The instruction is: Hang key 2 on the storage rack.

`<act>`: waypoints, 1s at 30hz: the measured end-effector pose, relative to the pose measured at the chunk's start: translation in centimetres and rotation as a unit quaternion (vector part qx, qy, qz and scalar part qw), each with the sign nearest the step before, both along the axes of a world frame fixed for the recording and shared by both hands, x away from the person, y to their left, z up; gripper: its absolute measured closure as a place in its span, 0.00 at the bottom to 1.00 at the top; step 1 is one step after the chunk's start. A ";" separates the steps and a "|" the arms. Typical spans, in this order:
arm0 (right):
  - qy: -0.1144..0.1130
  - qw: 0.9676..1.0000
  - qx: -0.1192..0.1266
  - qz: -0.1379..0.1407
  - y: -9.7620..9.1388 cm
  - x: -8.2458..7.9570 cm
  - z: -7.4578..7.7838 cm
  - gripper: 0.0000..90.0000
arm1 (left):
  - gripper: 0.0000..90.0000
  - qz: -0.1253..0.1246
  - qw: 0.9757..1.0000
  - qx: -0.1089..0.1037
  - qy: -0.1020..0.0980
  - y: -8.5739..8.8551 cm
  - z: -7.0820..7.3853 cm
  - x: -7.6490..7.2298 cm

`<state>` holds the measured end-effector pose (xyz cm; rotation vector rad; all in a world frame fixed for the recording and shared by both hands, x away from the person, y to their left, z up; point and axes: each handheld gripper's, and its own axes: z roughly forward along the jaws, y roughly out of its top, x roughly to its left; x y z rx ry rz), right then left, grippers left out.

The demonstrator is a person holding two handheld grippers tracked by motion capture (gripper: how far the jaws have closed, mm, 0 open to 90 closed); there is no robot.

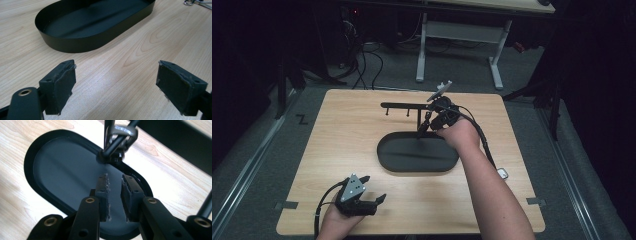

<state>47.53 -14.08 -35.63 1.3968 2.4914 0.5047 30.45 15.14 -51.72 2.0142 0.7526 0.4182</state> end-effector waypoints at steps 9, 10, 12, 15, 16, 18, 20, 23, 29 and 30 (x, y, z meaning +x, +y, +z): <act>-0.001 1.000 0.007 0.006 -2.2 -2.8 0.0 0.78 | 0.18 0.001 1.000 0.002 0.000 -0.2 -0.2 0.0; 0.002 1.000 0.007 0.004 -2.4 -3.2 0.0 0.77 | 0.18 0.001 1.000 0.004 -0.001 -0.2 -0.2 0.0; 0.004 1.000 0.007 0.001 -2.8 -3.6 -0.1 0.77 | 0.18 0.001 1.000 0.004 0.001 -0.2 -0.2 -0.1; -0.001 1.000 0.008 -0.002 -4.3 -5.0 -0.2 0.75 | 0.18 0.004 1.000 0.001 -0.001 -0.2 -0.2 -0.1; -0.001 1.000 0.009 -0.004 -4.8 -5.3 -0.2 0.75 | 0.19 0.004 1.000 0.001 -0.001 -0.2 -0.2 -0.1; -0.001 1.000 0.013 -0.010 -5.8 -6.0 -0.4 0.73 | 0.19 0.002 1.000 0.003 0.000 -0.2 -0.2 -0.1; -0.002 1.000 0.008 -0.009 -6.6 -6.6 -0.7 0.73 | 0.19 0.001 1.000 0.002 0.001 -0.3 -0.2 -0.1; 0.001 1.000 0.002 -0.009 -7.6 -7.3 -1.1 0.72 | 0.19 -0.001 1.000 0.003 0.000 -0.4 -0.2 -0.2; 0.014 1.000 0.009 -0.025 -10.4 -8.9 -2.9 0.70 | 0.19 -0.003 1.000 0.003 0.001 -0.5 -0.3 -0.2; 0.017 0.999 0.010 -0.028 -10.8 -9.1 -3.3 0.70 | 0.19 -0.004 1.000 0.003 0.001 -0.5 -0.3 -0.1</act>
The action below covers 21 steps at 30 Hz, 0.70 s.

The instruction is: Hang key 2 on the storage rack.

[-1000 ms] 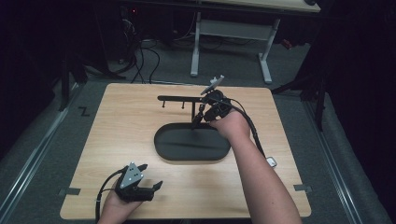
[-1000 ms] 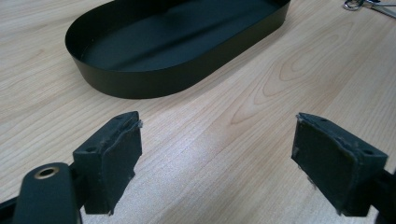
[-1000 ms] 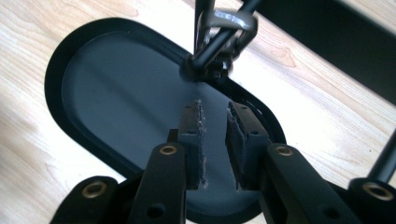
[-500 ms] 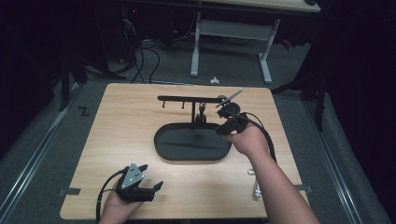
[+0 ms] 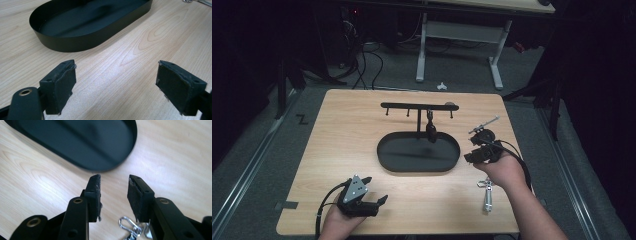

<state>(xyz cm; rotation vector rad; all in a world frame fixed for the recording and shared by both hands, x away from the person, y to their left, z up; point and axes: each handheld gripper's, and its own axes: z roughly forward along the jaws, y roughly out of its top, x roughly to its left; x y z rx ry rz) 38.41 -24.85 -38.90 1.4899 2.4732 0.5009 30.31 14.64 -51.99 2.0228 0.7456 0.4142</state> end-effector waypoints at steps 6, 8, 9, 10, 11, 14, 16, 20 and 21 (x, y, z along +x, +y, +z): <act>0.019 1.000 0.001 -0.014 -2.2 -1.6 -2.9 0.70 | 0.19 -0.002 1.000 0.004 0.000 -0.1 0.0 -0.1; 0.024 1.000 0.003 -0.017 -2.7 -2.0 -3.7 0.70 | 0.19 -0.003 1.000 0.005 0.000 -0.2 0.0 -0.1; 0.025 1.000 0.003 -0.018 -2.9 -2.1 -3.9 0.70 | 0.19 -0.004 1.000 0.006 0.001 -0.2 -0.1 -0.1; 0.028 0.999 0.000 -0.019 -3.0 -2.3 -4.3 0.70 | 0.19 -0.004 1.000 0.007 0.001 -0.2 -0.1 -0.1; 0.033 0.999 -0.002 -0.014 -3.2 -2.5 -4.6 0.70 | 0.19 -0.005 1.000 0.008 0.002 -0.2 -0.1 -0.1; 0.037 0.999 -0.016 -0.009 -3.7 -3.0 -5.7 0.70 | 0.19 -0.008 1.000 0.011 0.007 -0.3 -0.2 0.0; 0.038 0.999 -0.019 -0.007 -3.9 -3.1 -6.0 0.69 | 0.19 -0.007 1.000 0.012 0.007 -0.3 -0.3 0.0; 0.049 0.998 -0.030 -0.018 -4.9 -3.4 -7.4 0.66 | 0.19 -0.007 1.000 0.013 0.008 -0.3 -0.3 0.0; 0.049 0.998 -0.031 -0.019 -5.1 -3.4 -7.7 0.66 | 0.19 -0.008 1.000 0.013 0.009 -0.3 -0.3 0.1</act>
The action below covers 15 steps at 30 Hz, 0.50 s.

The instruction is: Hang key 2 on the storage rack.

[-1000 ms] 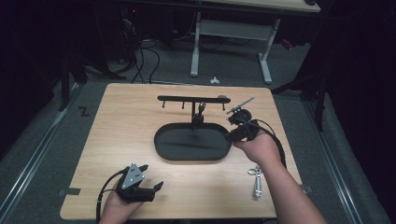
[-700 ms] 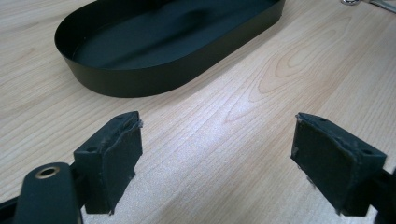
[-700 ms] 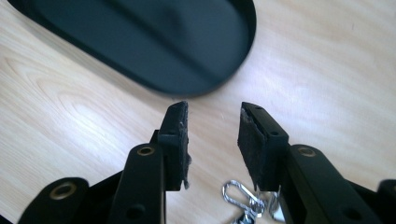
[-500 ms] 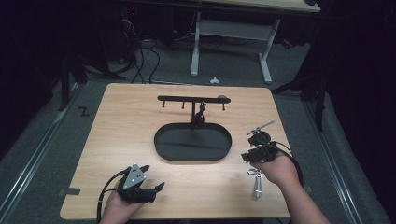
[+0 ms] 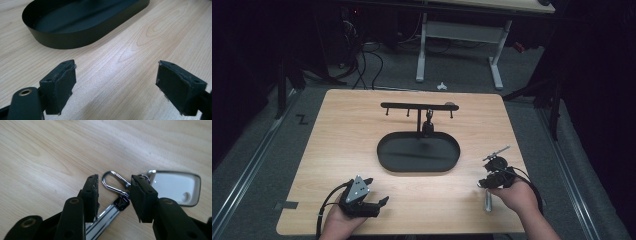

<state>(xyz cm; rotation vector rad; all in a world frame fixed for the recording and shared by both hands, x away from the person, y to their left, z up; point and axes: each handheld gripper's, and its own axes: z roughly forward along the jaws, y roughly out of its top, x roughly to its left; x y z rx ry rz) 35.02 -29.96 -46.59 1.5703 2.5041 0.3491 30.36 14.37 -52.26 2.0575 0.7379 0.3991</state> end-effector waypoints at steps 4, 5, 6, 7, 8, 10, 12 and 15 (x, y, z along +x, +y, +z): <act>0.002 1.000 -0.010 -0.005 -0.5 -0.2 -0.5 0.66 | 0.19 0.000 1.000 -0.001 0.000 0.0 0.0 0.0; 0.002 1.000 -0.009 -0.007 -0.7 -0.2 -0.8 0.66 | 0.19 0.000 1.000 -0.001 0.000 0.0 0.0 0.0; 0.003 1.000 -0.011 -0.006 -0.8 -0.3 -0.9 0.65 | 0.19 0.000 1.000 -0.001 0.000 0.0 0.0 0.0; 0.007 1.000 -0.013 -0.004 -0.7 -0.3 -1.3 0.65 | 0.19 -0.001 1.000 0.001 0.000 0.0 0.0 0.0; 0.007 1.000 -0.013 -0.004 -0.7 -0.3 -1.3 0.65 | 0.19 -0.001 1.000 0.001 0.000 0.0 0.0 0.0; 0.009 1.000 -0.024 0.004 -0.4 -0.3 -1.9 0.66 | 0.19 -0.001 1.000 -0.001 -0.002 -0.1 0.0 0.0; 0.008 1.000 -0.024 0.006 -0.2 -0.3 -2.1 0.68 | 0.19 -0.001 1.000 -0.001 -0.001 0.0 0.0 0.0; 0.005 1.000 -0.026 0.014 0.5 0.0 -2.3 0.71 | 0.19 -0.001 1.000 0.000 -0.001 0.0 0.0 0.0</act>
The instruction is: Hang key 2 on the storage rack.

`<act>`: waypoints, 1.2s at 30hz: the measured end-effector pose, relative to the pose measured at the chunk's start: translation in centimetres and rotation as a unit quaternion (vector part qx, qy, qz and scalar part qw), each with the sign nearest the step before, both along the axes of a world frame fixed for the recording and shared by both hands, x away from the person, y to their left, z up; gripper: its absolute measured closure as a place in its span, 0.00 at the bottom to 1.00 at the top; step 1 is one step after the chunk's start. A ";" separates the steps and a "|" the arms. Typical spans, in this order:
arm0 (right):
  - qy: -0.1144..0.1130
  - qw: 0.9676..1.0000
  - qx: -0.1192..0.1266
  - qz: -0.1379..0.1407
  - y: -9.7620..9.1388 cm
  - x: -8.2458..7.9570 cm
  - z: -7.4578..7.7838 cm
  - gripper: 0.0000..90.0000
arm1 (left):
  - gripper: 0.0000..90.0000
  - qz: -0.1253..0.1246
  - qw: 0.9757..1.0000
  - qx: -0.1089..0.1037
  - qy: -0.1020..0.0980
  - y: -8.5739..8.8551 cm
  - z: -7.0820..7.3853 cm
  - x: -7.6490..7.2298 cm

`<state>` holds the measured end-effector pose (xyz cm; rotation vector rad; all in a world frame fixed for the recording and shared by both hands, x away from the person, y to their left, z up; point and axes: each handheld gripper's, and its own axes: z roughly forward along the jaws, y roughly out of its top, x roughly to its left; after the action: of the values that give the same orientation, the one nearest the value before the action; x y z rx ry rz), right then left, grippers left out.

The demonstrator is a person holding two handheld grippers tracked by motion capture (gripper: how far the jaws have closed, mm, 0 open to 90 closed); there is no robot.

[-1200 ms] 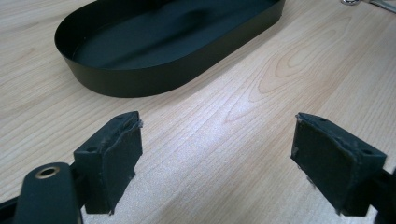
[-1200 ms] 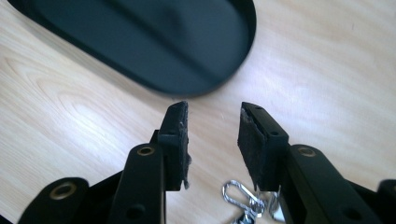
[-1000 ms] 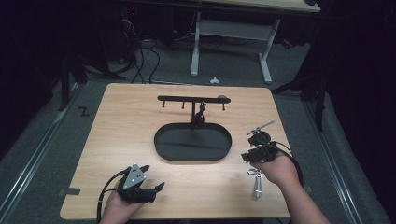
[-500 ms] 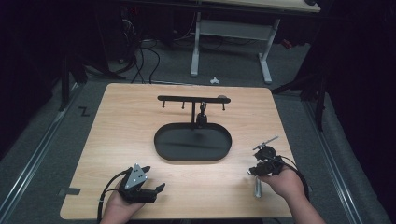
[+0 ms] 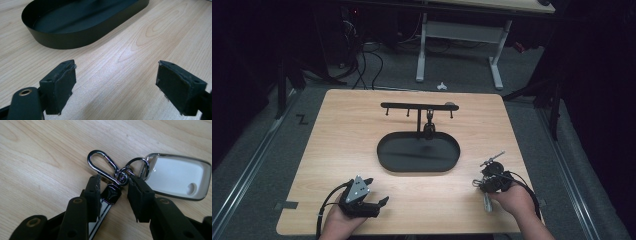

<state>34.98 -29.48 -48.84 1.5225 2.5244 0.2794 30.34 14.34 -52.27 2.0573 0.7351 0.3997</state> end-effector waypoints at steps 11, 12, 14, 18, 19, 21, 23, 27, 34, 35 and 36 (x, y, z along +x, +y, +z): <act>-0.015 0.999 0.012 0.030 1.7 0.2 0.8 0.68 | 0.19 -0.002 1.000 0.001 -0.001 -0.1 0.0 0.0; -0.020 0.999 0.013 0.035 1.8 0.2 0.9 0.67 | 0.19 -0.003 1.000 0.001 -0.001 -0.1 0.0 0.0; -0.022 0.999 0.007 0.043 1.9 0.3 1.0 0.64 | 0.19 -0.003 1.000 0.002 0.000 -0.1 0.0 0.0; -0.016 0.999 -0.002 0.049 2.0 0.8 0.4 0.63 | 0.19 -0.005 1.000 0.004 0.001 -0.2 0.0 0.0; -0.016 0.999 -0.002 0.049 2.0 0.8 0.4 0.63 | 0.19 -0.005 1.000 0.004 0.001 -0.2 0.0 0.0; -0.009 0.998 -0.014 0.056 2.1 1.1 -0.2 0.66 | 0.19 -0.006 1.000 0.005 0.002 -0.1 0.0 0.0; -0.006 0.998 -0.015 0.056 2.1 1.3 -0.2 0.68 | 0.19 -0.006 1.000 0.005 0.002 -0.1 0.0 0.0; 0.003 0.999 -0.005 0.053 2.0 1.5 -0.1 0.83 | 0.19 -0.007 1.000 0.005 0.002 -0.1 0.0 0.0; 0.020 0.999 -0.003 0.039 2.3 1.6 0.0 0.84 | 0.19 -0.010 1.000 0.005 0.003 -0.3 -0.1 0.0; 0.022 0.999 0.001 0.036 2.3 1.6 0.1 0.84 | 0.19 -0.011 1.000 0.006 0.004 -0.3 -0.1 0.0; 0.023 0.999 0.002 0.036 2.4 1.6 0.1 0.84 | 0.19 -0.012 1.000 0.007 0.004 -0.3 -0.1 0.0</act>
<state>36.54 -27.12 -48.76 1.4585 2.6182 0.2628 30.35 14.03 -52.39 2.0795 0.7146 0.3838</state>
